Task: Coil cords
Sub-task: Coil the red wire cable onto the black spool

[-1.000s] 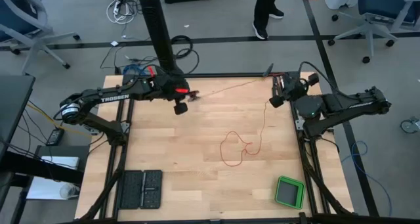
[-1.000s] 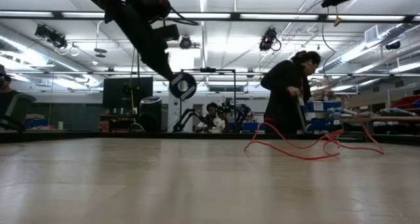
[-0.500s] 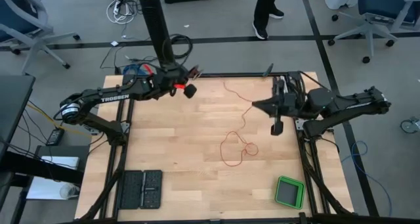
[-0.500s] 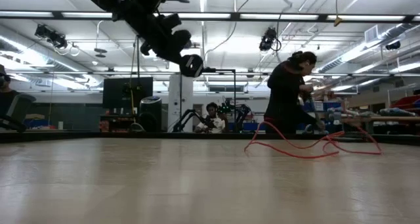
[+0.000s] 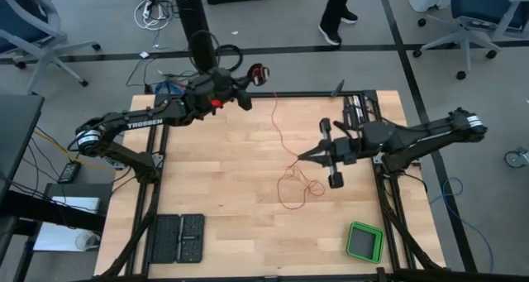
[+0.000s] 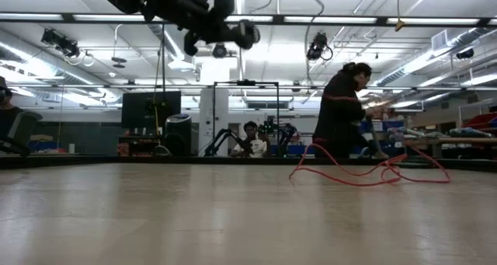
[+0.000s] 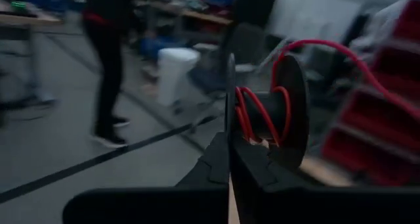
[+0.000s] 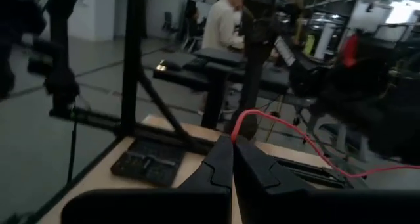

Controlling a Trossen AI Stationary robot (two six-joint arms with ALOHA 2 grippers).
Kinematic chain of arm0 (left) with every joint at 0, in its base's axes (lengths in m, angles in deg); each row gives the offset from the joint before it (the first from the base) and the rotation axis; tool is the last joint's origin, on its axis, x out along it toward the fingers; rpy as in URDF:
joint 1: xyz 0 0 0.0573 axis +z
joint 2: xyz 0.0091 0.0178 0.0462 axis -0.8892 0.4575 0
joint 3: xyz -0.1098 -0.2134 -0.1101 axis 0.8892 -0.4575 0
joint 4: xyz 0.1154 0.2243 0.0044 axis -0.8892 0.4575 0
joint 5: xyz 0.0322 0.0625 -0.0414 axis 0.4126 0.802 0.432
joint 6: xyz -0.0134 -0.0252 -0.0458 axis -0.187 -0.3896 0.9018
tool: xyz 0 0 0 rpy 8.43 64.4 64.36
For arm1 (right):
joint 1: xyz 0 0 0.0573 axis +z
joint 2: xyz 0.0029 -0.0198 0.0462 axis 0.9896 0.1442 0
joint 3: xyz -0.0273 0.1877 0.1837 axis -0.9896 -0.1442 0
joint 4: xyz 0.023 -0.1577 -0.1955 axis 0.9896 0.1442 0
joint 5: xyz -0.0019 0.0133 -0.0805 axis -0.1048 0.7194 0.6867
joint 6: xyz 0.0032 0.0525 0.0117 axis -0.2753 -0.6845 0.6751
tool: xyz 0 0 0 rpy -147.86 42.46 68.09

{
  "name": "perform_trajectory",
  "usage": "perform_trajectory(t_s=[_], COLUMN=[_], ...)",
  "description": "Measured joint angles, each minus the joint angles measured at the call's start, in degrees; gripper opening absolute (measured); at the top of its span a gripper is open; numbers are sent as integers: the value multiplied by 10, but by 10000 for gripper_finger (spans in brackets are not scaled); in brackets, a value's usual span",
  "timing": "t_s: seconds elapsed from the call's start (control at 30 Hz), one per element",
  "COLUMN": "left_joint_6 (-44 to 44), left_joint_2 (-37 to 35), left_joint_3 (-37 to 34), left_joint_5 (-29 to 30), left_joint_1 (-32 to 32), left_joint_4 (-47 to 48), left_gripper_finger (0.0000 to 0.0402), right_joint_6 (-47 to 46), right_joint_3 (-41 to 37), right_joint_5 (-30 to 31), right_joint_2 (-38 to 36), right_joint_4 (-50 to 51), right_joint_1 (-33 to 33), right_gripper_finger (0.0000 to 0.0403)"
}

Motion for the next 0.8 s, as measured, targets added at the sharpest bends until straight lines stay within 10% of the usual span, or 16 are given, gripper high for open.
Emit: perform_trajectory(t_s=[0.8], left_joint_6=[-65], left_joint_2=[0], left_joint_3=[0], left_joint_5=[-203], left_joint_1=[-38], left_joint_4=[-147], left_gripper_finger=[6], right_joint_6=[-45], right_joint_3=[0], right_joint_5=[-93], right_joint_2=[140], right_joint_4=[54], right_joint_1=[-93], right_gripper_finger=[0])
